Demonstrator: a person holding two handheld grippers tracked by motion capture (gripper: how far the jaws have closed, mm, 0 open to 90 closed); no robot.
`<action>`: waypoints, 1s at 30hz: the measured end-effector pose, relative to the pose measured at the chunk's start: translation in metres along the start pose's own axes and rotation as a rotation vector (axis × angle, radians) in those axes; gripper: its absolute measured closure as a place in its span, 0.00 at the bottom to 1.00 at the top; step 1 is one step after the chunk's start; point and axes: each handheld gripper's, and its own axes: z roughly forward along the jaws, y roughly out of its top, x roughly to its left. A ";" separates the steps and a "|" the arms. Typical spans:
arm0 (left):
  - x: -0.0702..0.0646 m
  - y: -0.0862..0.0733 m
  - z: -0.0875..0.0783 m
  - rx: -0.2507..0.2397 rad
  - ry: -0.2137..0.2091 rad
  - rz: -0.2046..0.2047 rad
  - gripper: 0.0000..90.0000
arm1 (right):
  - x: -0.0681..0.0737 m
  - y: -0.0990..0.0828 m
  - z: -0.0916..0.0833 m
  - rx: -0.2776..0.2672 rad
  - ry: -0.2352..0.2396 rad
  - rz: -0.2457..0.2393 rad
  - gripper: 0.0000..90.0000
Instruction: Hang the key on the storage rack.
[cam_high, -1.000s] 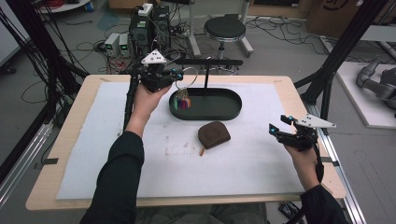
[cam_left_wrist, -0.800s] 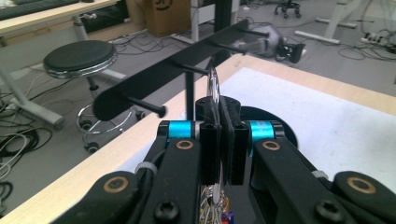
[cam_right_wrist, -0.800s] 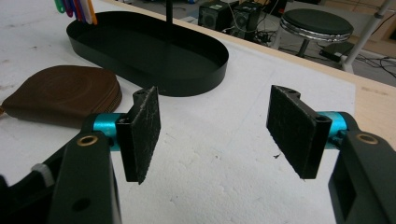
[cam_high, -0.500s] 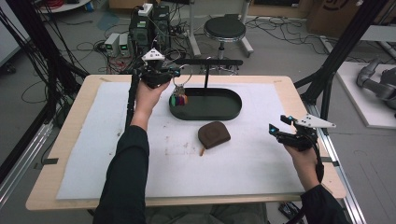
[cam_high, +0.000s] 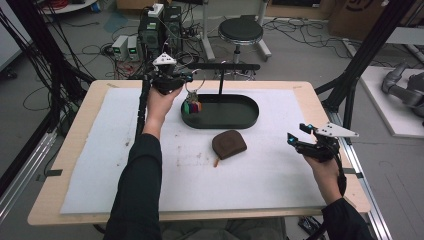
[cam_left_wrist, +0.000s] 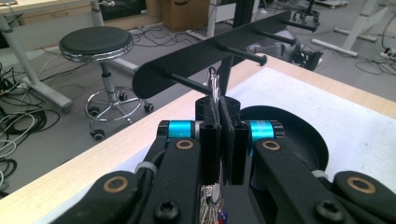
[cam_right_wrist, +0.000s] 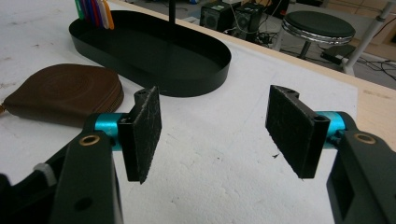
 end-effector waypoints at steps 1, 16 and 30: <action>0.001 -0.001 0.000 0.001 0.005 -0.004 0.96 | 0.000 0.000 0.000 0.000 0.000 0.000 0.41; 0.004 -0.003 0.001 0.008 0.019 -0.020 0.96 | 0.000 0.000 0.000 -0.006 -0.003 -0.003 0.41; -0.001 -0.004 0.001 0.012 0.062 -0.004 0.78 | 0.000 0.000 0.000 -0.008 -0.002 -0.009 0.41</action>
